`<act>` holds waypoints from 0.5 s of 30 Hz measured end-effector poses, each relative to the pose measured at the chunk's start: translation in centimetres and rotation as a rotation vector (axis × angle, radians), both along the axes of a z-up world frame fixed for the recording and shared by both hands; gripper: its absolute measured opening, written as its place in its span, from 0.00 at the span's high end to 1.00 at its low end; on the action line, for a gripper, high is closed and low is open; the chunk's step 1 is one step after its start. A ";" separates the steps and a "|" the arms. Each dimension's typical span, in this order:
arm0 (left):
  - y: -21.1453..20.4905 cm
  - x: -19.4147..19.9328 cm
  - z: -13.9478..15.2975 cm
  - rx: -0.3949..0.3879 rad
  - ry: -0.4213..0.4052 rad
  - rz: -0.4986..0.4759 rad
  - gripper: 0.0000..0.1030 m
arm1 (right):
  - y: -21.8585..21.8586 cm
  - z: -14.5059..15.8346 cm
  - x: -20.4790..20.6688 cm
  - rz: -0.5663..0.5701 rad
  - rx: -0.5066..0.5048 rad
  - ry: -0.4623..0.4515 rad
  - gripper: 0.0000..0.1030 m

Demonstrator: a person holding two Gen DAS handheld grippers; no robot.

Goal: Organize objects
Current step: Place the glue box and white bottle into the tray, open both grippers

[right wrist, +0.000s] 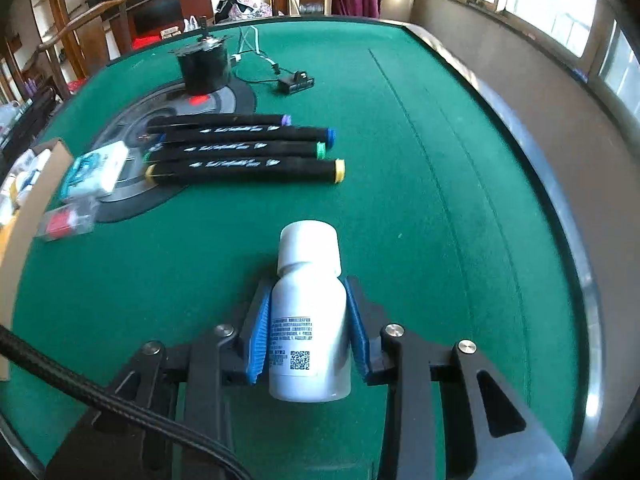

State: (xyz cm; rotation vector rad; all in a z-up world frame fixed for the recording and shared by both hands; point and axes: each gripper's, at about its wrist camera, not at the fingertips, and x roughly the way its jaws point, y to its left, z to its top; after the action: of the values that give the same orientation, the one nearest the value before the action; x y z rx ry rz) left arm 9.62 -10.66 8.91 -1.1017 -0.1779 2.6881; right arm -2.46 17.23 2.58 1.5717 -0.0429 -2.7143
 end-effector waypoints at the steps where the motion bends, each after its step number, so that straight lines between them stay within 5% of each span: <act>1: -0.8 0.3 0.1 0.002 0.002 0.014 0.78 | 0.1 0.1 0.4 0.001 -0.031 -0.005 0.70; 9: -8.7 1.4 0.1 0.032 0.012 0.184 0.78 | -2.7 2.8 2.9 0.095 -0.255 0.023 0.69; 15: -12.9 1.2 -1.3 0.030 -0.020 0.282 0.78 | -9.5 5.9 3.5 0.263 -0.342 0.045 0.69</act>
State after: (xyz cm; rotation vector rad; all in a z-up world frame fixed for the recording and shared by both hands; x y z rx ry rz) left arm 10.79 -23.57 7.62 -1.1730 -0.4043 2.9079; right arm 1.09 7.74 8.52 1.3177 -0.2651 -2.3850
